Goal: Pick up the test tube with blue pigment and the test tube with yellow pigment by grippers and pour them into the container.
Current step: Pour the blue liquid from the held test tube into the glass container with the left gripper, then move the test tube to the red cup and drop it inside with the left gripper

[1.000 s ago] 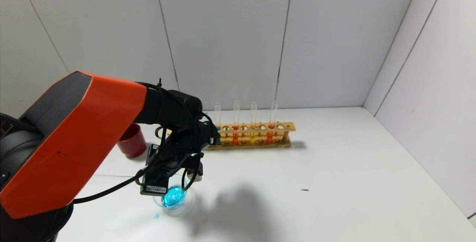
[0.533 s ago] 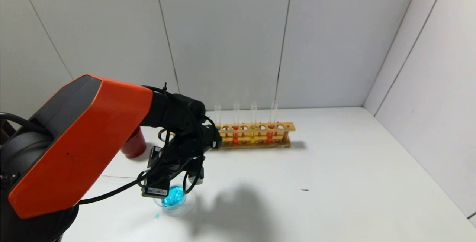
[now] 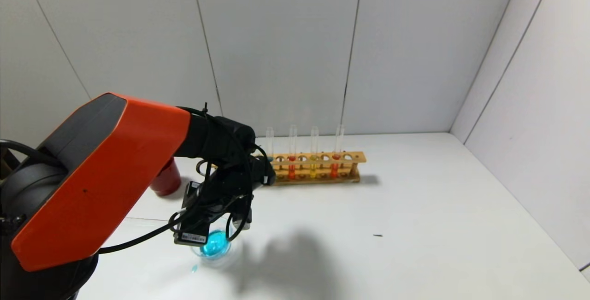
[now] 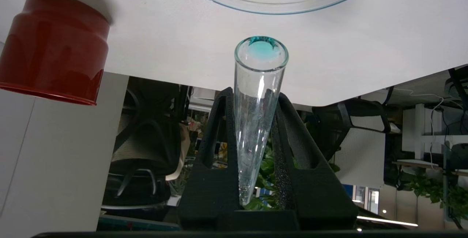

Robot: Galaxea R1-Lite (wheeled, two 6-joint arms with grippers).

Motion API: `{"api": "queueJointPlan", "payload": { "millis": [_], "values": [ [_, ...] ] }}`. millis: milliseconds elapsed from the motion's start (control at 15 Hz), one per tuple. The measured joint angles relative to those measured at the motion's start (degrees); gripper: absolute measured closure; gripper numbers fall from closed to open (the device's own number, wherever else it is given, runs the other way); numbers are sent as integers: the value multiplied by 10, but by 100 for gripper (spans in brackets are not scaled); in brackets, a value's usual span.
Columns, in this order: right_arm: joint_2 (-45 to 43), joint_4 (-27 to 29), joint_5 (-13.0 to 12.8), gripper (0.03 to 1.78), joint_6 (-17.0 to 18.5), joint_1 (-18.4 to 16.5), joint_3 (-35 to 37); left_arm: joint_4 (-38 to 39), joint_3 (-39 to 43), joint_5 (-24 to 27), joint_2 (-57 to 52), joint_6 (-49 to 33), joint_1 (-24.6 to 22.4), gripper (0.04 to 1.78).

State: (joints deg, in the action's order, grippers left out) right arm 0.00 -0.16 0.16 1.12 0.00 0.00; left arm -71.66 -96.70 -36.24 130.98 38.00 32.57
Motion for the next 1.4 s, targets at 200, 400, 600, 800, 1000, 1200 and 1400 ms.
{"api": "queueJointPlan", "payload": {
  "millis": [200, 400, 600, 800, 1000, 1200, 1400],
  "values": [
    [0, 0, 0, 10, 0, 0, 0, -1, 0, 1, -8, -1, 1, 150],
    [0, 0, 0, 10, 0, 0, 0, 1, 14, -3, -8, -4, 8, 150],
    [0, 0, 0, 10, 0, 0, 0, 0, 17, 2, -22, -4, 15, 150],
    [0, 0, -1, 10, 0, 0, 0, 0, 16, 20, -61, -3, 18, 150],
    [0, 0, 0, 10, 0, 0, 0, 12, 7, 89, -110, -36, 0, 150],
    [0, 0, 0, 10, 0, 0, 0, 71, 11, 149, -157, -105, -47, 150],
    [0, 0, 0, 10, 0, 0, 0, 176, 78, 224, -225, -140, -89, 150]
  ]
}}
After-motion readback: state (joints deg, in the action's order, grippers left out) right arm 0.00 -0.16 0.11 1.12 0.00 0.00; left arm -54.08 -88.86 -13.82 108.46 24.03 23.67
